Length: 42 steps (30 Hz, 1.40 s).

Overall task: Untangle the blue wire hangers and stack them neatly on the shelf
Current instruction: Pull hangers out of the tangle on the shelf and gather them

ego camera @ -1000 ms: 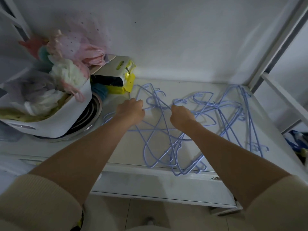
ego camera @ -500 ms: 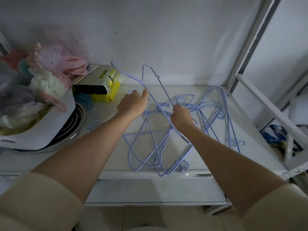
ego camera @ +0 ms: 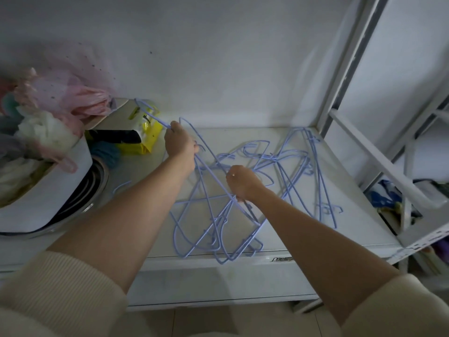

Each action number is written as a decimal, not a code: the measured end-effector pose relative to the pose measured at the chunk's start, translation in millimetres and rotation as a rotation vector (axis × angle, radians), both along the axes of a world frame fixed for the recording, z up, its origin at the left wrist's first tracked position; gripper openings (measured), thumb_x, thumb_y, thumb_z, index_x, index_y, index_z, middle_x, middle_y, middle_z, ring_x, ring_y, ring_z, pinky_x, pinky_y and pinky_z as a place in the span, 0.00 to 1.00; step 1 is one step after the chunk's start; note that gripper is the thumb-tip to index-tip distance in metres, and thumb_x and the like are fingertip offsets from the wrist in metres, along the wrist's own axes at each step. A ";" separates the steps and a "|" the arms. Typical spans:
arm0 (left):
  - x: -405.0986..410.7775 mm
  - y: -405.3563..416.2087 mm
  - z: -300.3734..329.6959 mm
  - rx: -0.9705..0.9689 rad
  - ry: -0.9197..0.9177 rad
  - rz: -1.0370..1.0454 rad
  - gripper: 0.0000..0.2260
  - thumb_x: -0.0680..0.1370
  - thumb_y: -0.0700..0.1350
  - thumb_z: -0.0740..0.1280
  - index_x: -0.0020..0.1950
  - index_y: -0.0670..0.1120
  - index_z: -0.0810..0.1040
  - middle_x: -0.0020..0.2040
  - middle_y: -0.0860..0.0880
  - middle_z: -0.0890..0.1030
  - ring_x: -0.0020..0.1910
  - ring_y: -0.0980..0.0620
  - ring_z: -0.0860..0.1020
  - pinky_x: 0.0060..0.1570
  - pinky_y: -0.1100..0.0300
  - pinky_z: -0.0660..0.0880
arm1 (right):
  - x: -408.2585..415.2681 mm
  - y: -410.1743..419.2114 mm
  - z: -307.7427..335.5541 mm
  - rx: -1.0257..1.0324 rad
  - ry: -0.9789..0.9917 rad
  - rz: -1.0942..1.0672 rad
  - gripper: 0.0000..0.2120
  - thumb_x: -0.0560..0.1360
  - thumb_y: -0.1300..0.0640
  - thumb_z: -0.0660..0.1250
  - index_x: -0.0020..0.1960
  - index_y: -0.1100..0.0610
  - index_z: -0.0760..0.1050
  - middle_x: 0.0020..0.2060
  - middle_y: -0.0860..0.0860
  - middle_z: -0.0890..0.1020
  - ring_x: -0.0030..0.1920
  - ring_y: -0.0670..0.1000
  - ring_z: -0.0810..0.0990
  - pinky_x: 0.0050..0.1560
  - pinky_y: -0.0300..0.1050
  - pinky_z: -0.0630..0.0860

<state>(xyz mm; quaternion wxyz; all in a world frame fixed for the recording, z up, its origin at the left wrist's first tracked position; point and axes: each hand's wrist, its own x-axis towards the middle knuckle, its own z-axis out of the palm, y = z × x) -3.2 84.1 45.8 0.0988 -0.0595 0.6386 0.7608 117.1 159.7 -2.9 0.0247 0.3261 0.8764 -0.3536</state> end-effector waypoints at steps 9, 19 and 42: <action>-36.7 -37.7 1.5 -0.285 0.099 -0.035 0.27 0.73 0.52 0.52 0.60 0.32 0.70 0.63 0.27 0.71 0.59 0.26 0.73 0.57 0.33 0.72 | -15.1 -5.5 -4.3 0.119 0.013 0.025 0.16 0.77 0.61 0.55 0.62 0.63 0.74 0.61 0.62 0.78 0.62 0.63 0.76 0.60 0.49 0.74; -52.5 -114.6 -0.7 -0.403 0.116 0.013 0.26 0.75 0.53 0.52 0.59 0.31 0.69 0.64 0.25 0.68 0.60 0.23 0.69 0.56 0.30 0.70 | -56.8 -59.4 -20.6 0.136 -0.055 0.276 0.19 0.74 0.58 0.63 0.64 0.62 0.72 0.64 0.62 0.74 0.65 0.62 0.73 0.64 0.49 0.71; -47.8 -61.1 19.2 -0.268 0.299 -0.041 0.28 0.71 0.55 0.53 0.52 0.30 0.70 0.35 0.31 0.69 0.41 0.24 0.66 0.29 0.43 0.66 | -17.3 44.1 -4.8 -0.081 0.494 -0.543 0.24 0.75 0.69 0.52 0.69 0.60 0.71 0.62 0.63 0.78 0.58 0.62 0.78 0.48 0.46 0.71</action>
